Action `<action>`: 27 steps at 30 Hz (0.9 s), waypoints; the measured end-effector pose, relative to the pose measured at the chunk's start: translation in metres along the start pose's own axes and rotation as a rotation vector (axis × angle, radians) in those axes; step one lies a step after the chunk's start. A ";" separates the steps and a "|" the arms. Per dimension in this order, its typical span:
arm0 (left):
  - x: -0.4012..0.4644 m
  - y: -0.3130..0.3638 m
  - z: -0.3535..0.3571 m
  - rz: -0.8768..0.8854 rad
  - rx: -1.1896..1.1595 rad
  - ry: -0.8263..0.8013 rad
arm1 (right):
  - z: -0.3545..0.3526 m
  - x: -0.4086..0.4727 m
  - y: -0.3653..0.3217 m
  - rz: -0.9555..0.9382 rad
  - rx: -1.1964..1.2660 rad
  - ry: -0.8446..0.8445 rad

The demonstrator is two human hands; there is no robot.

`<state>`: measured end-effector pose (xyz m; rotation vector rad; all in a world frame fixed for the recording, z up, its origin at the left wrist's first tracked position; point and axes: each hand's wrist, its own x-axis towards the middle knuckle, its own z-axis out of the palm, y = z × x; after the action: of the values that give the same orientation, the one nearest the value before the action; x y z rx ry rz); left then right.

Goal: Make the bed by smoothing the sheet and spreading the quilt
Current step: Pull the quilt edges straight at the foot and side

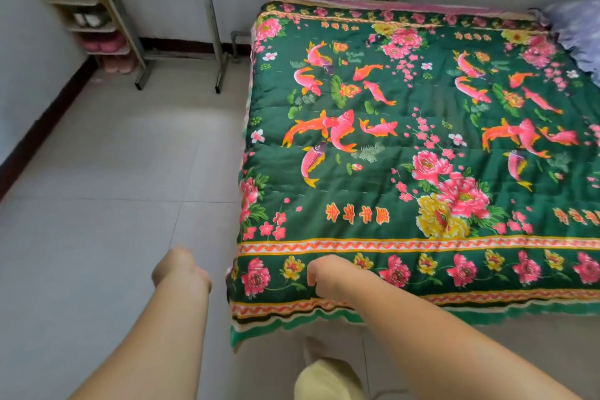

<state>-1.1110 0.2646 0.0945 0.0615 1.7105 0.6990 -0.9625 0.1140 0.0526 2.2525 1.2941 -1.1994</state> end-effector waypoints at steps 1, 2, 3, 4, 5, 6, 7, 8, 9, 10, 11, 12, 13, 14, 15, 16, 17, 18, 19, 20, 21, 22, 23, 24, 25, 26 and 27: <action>0.005 0.009 0.013 0.074 0.138 -0.001 | -0.011 0.009 -0.004 0.008 -0.002 0.004; -0.002 0.017 0.023 0.088 0.149 -0.006 | -0.019 0.018 -0.007 0.016 0.002 0.006; 0.000 0.024 0.035 0.118 0.190 -0.019 | -0.028 0.025 -0.009 0.017 0.003 0.009; -0.003 0.033 0.046 0.137 0.206 -0.046 | -0.037 0.034 -0.010 0.023 0.015 0.010; -0.002 0.039 0.058 0.154 0.224 -0.071 | -0.045 0.042 -0.010 0.029 0.025 0.011; -0.004 0.053 0.075 0.158 0.252 -0.083 | -0.057 0.058 -0.010 0.031 0.033 0.018; -0.004 0.062 0.088 0.179 0.274 -0.098 | -0.067 0.069 -0.011 0.043 0.048 0.011; -0.005 0.073 0.102 0.192 0.282 -0.108 | -0.077 0.080 -0.012 0.050 0.069 0.016; -0.005 0.085 0.118 0.203 0.295 -0.127 | -0.091 0.092 -0.016 0.055 0.096 0.017; -0.005 0.095 0.132 0.194 0.300 -0.137 | -0.101 0.101 -0.019 0.054 0.111 0.015; -0.001 0.110 0.151 0.176 0.333 -0.148 | -0.113 0.113 -0.026 0.058 0.125 -0.013; 0.004 0.121 0.163 0.164 0.337 -0.166 | -0.120 0.122 -0.030 0.058 0.120 -0.028; 0.008 0.137 0.180 0.162 0.337 -0.187 | -0.134 0.134 -0.035 0.060 0.130 -0.030; 0.010 0.144 0.191 0.166 0.318 -0.201 | -0.140 0.137 -0.038 0.067 0.144 -0.037; 0.017 0.157 0.209 0.169 0.314 -0.215 | -0.154 0.150 -0.041 0.073 0.160 -0.037; 0.020 0.163 0.219 0.161 0.322 -0.225 | -0.161 0.155 -0.043 0.075 0.170 -0.043; 0.028 0.173 0.234 0.153 0.351 -0.241 | -0.172 0.166 -0.046 0.076 0.178 -0.033; 0.035 0.179 0.244 0.147 0.376 -0.248 | -0.180 0.172 -0.049 0.079 0.208 -0.021; 0.042 0.182 0.255 0.134 0.395 -0.264 | -0.187 0.177 -0.051 0.091 0.242 -0.005; 0.051 0.191 0.275 0.129 0.413 -0.283 | -0.200 0.192 -0.052 0.107 0.280 0.015; 0.057 0.190 0.282 0.118 0.423 -0.284 | -0.206 0.193 -0.052 0.127 0.302 0.019; 0.065 0.195 0.300 0.116 0.459 -0.306 | -0.216 0.202 -0.052 0.155 0.344 0.027; 0.070 0.197 0.314 0.111 0.497 -0.323 | -0.225 0.206 -0.053 0.185 0.371 0.027; 0.074 0.201 0.332 0.106 0.533 -0.355 | -0.233 0.216 -0.051 0.214 0.403 0.036; 0.080 0.204 0.348 0.097 0.551 -0.384 | -0.241 0.220 -0.052 0.240 0.430 0.050; 0.087 0.208 0.370 0.093 0.595 -0.420 | -0.251 0.232 -0.052 0.279 0.453 0.068; 0.096 0.210 0.389 0.099 0.651 -0.438 | -0.262 0.240 -0.054 0.312 0.489 0.085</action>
<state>-0.8526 0.6354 0.0754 0.7053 1.4473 0.1514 -0.8088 0.4382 0.0367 2.7367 0.6788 -1.4254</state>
